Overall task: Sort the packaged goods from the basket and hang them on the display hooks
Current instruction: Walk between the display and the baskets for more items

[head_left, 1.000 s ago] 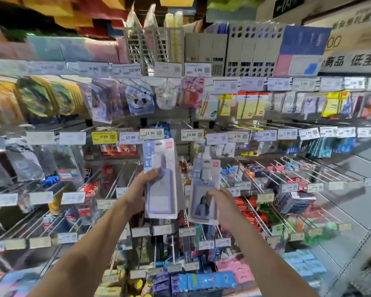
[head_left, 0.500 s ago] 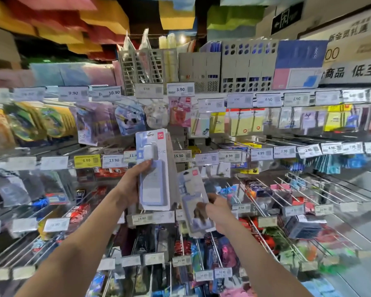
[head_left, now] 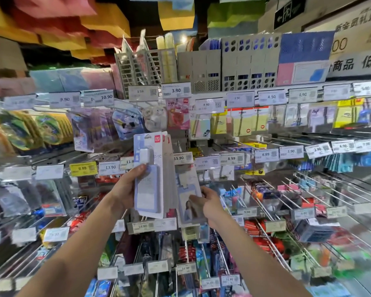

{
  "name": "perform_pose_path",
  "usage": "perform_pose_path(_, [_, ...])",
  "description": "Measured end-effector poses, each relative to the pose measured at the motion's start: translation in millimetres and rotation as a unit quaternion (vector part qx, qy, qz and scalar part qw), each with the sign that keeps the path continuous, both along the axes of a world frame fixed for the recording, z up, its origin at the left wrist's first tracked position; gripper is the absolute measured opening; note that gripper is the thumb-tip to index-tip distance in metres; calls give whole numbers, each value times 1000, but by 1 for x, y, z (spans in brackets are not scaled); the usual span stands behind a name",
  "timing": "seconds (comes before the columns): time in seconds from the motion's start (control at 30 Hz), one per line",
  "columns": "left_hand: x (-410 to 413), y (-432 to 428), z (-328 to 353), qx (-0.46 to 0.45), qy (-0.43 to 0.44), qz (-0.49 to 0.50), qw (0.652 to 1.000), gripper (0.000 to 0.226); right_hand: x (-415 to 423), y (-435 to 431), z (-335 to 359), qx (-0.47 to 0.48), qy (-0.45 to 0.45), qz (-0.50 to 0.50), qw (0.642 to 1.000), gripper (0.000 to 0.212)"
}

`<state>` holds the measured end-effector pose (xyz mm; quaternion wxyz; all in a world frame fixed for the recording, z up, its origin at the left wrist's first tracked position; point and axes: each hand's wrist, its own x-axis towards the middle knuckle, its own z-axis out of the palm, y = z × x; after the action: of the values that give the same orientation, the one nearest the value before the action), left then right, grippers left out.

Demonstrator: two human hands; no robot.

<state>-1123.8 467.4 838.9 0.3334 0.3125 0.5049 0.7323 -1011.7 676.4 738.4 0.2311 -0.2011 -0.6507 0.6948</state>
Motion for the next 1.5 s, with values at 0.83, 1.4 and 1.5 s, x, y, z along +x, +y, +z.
perform_pose_path(0.83, [-14,7,15,52,-5,-68,996,71,-31,-16,3,21,-29,-66,997,23])
perform_pose_path(1.4, [-24,4,-4,18,8,-120,993,70,-66,4,10,144,-144,-89,975,28])
perform_pose_path(1.5, [-24,2,-13,17,23,-110,993,75,-54,-6,5,202,-127,-105,965,17])
